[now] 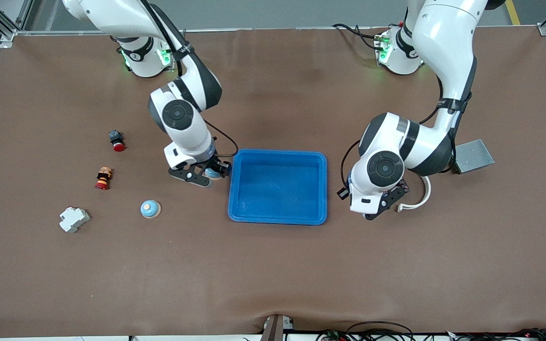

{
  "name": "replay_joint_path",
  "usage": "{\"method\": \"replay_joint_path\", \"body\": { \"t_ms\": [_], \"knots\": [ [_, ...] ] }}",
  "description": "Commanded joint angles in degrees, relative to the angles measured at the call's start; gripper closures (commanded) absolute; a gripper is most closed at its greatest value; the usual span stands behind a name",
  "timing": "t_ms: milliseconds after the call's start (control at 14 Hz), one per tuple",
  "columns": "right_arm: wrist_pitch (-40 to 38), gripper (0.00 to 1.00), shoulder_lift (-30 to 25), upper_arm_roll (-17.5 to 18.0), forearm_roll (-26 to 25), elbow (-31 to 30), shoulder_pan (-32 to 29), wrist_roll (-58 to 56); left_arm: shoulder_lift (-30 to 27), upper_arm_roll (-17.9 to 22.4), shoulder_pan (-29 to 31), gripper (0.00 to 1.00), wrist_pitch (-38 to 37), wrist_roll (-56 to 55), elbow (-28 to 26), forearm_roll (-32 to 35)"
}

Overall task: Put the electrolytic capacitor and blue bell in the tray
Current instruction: 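Carry the bell and capacitor over the blue tray with both grippers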

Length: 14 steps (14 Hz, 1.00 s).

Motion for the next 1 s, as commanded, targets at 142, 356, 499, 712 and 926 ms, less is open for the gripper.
{"method": "replay_joint_path", "body": {
  "t_ms": [142,356,499,712,926],
  "knots": [
    [-2.3,1.0,9.1,-0.5,-0.8,11.7,2.7,5.9,0.3,0.5,-2.9,0.93,2.8,-9.2,2.2,-4.3],
    [-2.5,1.0,14.6,-1.2,-1.2,17.6,5.9,9.6,1.1,0.5,-5.4,0.93,5.4,-14.4,2.2,-4.3],
    [-2.5,1.0,15.6,-1.2,-2.3,18.0,6.4,10.8,2.0,0.5,-7.4,0.93,6.8,-16.8,2.2,-4.1],
    [-2.2,1.0,16.5,-1.2,-2.4,18.1,7.2,11.8,4.3,0.6,-9.1,0.93,8.1,-18.0,2.2,-3.8],
    [-2.1,1.0,17.3,-1.2,-2.7,18.1,7.9,12.9,6.4,0.6,-9.6,0.93,9.6,-17.9,2.1,-3.6]
  ]
}}
